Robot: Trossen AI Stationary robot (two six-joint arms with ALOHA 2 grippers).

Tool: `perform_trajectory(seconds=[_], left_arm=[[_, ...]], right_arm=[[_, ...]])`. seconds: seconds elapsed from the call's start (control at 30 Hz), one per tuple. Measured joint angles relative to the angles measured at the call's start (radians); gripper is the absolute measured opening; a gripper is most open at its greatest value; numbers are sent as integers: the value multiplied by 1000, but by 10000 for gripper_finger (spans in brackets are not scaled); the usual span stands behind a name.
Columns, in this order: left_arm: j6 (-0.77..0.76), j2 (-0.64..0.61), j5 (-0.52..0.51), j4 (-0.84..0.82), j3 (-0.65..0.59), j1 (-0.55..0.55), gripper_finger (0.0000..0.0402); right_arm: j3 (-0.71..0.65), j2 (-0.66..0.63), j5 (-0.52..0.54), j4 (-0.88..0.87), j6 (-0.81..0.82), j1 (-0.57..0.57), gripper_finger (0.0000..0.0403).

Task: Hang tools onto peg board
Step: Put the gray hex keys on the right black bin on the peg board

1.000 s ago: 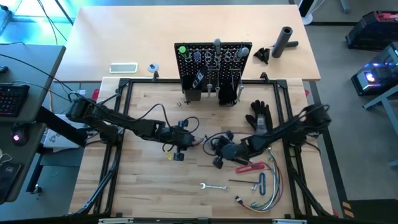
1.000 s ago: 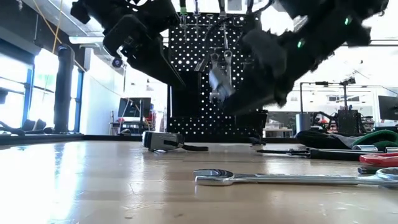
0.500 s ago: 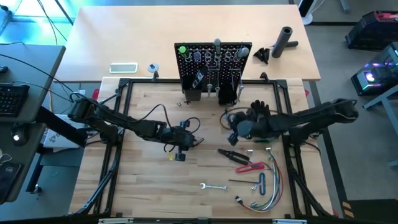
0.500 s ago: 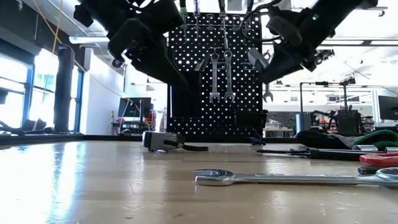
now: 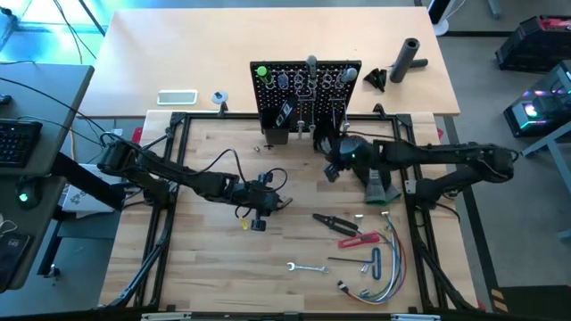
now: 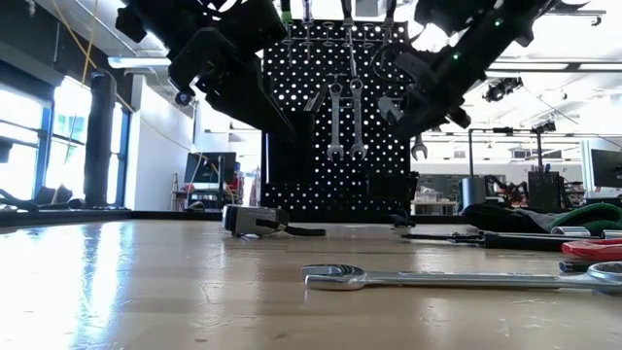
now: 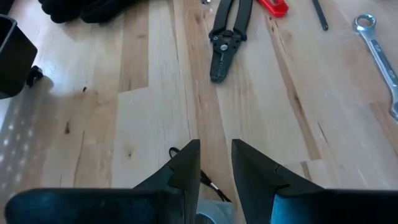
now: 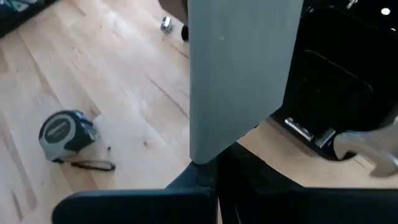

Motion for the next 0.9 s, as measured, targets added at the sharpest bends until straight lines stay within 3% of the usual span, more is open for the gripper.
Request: perform_trajectory(seconds=[0.33,0.9], left_arm=[[9,0,0,6,0,0,85],[8,0,7,4,0,0,85]], right_arm=[[0,74,-120,37,-13,-123,7],[0,138,-168,71,-15,-212,9]])
